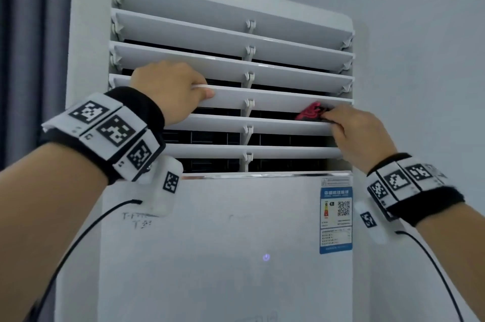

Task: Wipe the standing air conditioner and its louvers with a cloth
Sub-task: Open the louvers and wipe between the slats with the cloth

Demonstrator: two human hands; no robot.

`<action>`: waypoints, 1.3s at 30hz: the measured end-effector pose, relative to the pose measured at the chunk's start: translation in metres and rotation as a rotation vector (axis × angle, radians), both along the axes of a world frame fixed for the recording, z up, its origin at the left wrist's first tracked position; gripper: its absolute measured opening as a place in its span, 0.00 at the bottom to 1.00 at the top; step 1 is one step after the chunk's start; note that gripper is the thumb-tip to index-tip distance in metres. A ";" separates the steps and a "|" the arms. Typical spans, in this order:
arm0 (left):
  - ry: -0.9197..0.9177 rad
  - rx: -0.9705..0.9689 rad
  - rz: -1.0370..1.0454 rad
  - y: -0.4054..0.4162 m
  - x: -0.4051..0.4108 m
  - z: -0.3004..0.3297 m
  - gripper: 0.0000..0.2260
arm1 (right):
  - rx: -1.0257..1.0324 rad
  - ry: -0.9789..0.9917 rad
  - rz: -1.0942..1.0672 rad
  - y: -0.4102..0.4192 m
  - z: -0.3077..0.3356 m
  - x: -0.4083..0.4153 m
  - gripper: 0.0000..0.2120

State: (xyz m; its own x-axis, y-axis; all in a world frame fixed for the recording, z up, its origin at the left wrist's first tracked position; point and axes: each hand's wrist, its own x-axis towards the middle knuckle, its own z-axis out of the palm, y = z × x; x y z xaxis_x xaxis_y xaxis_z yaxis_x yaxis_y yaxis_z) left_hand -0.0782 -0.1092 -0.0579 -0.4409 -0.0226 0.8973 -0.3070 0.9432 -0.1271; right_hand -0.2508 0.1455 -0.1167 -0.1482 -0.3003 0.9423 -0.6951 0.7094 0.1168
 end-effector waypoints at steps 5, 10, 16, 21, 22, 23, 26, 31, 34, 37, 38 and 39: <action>0.007 -0.016 0.002 -0.001 -0.001 -0.001 0.16 | -0.074 0.069 0.140 -0.038 0.000 0.021 0.14; 0.040 -0.020 -0.007 -0.001 -0.003 -0.002 0.14 | -0.074 0.135 0.304 -0.067 0.000 0.038 0.15; 0.024 -0.017 0.006 -0.002 -0.004 -0.001 0.16 | -0.228 0.073 0.149 -0.028 -0.005 0.005 0.14; 0.038 -0.021 0.005 -0.001 -0.003 -0.002 0.15 | -0.257 0.066 0.120 -0.032 -0.005 0.008 0.15; 0.040 -0.021 0.006 -0.001 -0.003 -0.002 0.15 | -0.226 0.088 0.153 -0.039 -0.004 0.013 0.15; 0.042 -0.018 0.008 -0.002 -0.002 -0.001 0.15 | -0.180 0.113 0.191 -0.047 -0.003 0.019 0.16; 0.031 0.001 0.008 -0.002 -0.001 0.000 0.16 | -0.108 0.149 0.264 -0.053 -0.003 0.024 0.17; 0.010 0.007 -0.008 -0.003 -0.001 0.000 0.16 | -0.233 0.083 0.178 -0.014 -0.009 0.001 0.16; -0.035 0.020 0.002 -0.002 0.001 0.001 0.16 | -0.237 0.067 0.161 -0.008 -0.011 0.003 0.17; -0.147 0.068 -0.049 -0.002 0.010 0.008 0.15 | -0.185 0.149 0.272 -0.029 -0.007 0.032 0.18; -0.188 0.085 -0.092 -0.002 0.016 0.011 0.13 | -0.119 0.173 0.325 -0.041 -0.006 0.045 0.19; -0.233 0.087 -0.130 -0.002 0.022 0.014 0.12 | -0.044 0.184 0.370 -0.054 -0.004 0.057 0.19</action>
